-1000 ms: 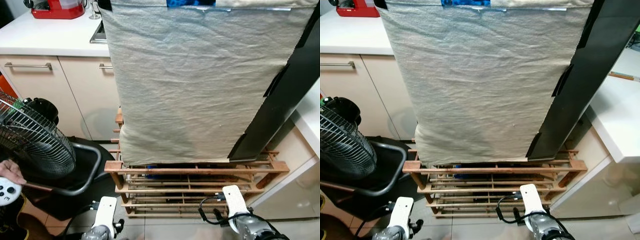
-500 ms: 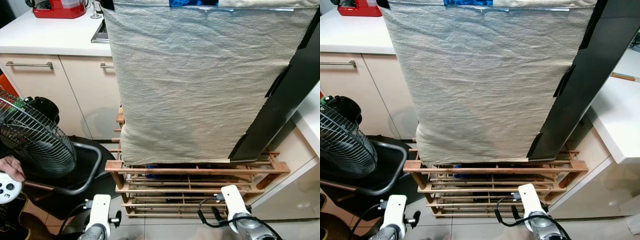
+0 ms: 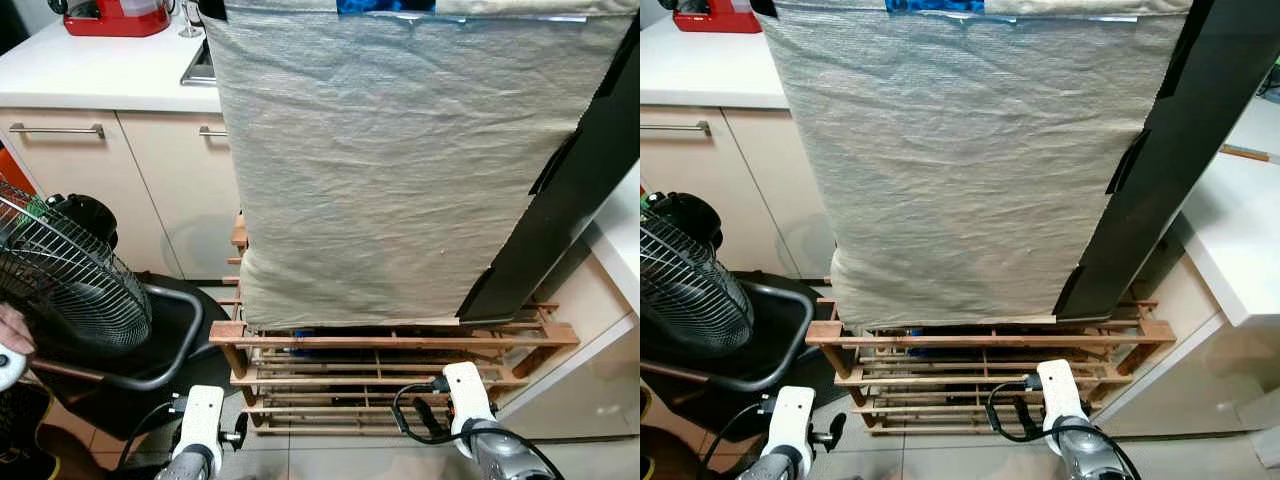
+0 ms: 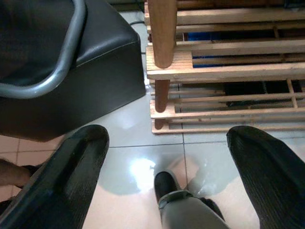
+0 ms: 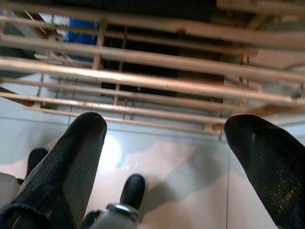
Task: Clothes washing
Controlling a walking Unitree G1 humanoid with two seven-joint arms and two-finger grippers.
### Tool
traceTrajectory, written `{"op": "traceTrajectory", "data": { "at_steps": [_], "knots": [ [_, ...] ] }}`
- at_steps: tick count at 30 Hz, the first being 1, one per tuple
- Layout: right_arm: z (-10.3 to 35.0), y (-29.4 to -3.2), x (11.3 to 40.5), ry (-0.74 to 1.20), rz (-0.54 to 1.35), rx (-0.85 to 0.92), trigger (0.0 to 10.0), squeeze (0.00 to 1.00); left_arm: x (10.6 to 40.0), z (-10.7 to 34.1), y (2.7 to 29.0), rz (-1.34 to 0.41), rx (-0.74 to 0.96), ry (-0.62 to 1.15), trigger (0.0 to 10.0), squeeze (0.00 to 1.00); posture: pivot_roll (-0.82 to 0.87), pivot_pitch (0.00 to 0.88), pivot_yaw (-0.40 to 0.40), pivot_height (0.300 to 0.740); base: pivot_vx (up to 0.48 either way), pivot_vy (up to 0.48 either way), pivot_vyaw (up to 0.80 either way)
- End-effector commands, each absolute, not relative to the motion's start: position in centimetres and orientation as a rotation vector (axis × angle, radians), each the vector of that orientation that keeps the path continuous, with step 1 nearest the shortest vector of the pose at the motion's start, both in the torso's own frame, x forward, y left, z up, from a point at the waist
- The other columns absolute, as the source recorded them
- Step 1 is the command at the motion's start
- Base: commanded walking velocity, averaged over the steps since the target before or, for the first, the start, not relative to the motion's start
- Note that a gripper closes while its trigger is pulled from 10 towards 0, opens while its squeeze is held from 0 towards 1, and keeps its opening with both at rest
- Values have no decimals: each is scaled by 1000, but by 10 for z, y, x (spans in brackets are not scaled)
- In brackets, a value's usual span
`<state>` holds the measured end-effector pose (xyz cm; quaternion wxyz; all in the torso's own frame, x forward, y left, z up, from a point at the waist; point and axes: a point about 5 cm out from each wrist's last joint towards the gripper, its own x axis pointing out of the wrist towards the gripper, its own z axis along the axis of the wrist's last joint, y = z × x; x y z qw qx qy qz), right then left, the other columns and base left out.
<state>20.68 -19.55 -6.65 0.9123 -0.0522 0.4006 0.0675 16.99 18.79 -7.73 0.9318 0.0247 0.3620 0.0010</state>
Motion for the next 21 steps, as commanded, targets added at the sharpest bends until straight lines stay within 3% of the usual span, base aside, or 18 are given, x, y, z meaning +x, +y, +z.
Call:
{"op": "traceTrajectory", "data": {
  "at_steps": [1, 21],
  "knots": [
    [-65, -195, 208, 799, 150, -89, 10000, 0, 171, -74, 190, 24, 52, 705, 10000, 0, 3, 0, -2, 740, 0, 0, 0],
    [-34, -210, 214, 558, 216, -34, 10000, 0, 170, -24, 194, 101, 93, 370, 10000, 0, 13, 0, -8, 740, 0, 0, 0]
  ]
}}
